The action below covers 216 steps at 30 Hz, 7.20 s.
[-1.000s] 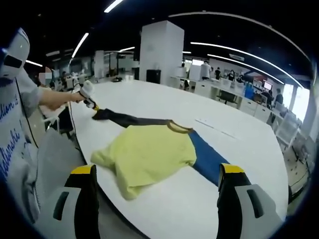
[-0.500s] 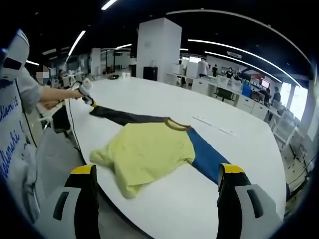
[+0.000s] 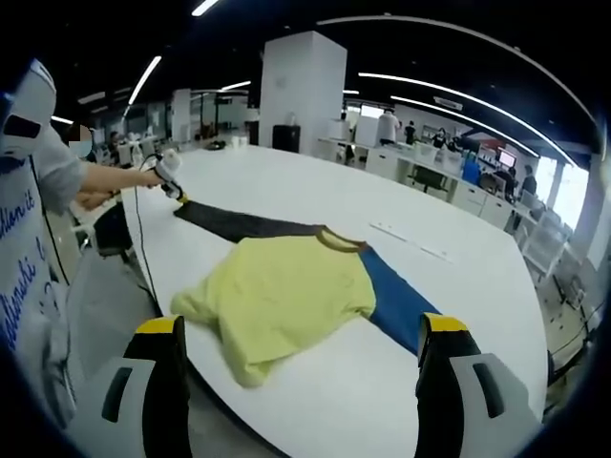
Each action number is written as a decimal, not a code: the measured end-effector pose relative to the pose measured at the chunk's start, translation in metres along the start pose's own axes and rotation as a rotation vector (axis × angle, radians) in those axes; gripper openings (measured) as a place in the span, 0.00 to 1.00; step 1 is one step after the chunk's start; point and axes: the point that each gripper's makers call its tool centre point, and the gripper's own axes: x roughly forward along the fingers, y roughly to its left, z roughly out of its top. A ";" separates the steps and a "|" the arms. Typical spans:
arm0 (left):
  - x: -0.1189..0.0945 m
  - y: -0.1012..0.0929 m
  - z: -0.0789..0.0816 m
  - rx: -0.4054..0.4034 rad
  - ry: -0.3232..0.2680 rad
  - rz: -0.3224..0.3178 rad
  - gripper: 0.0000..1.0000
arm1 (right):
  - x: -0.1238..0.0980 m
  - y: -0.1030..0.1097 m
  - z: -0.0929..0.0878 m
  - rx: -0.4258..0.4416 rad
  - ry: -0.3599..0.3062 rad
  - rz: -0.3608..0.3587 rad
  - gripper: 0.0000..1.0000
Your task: Fold the garment on the visible template until the final outline fits inside the template.
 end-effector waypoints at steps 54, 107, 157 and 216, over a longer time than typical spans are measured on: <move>-0.014 -0.010 0.002 0.005 -0.030 -0.012 0.21 | -0.012 -0.008 -0.001 0.013 -0.051 -0.023 1.00; -0.127 -0.177 0.096 0.167 -0.393 -0.432 0.65 | -0.038 -0.024 -0.014 0.015 -0.126 -0.032 1.00; -0.263 -0.258 0.110 0.207 -0.579 -0.557 0.85 | -0.064 -0.028 -0.014 -0.042 -0.141 -0.027 1.00; -0.285 -0.302 0.070 0.116 -0.573 -0.548 0.95 | -0.053 -0.006 -0.025 -0.045 -0.079 -0.012 1.00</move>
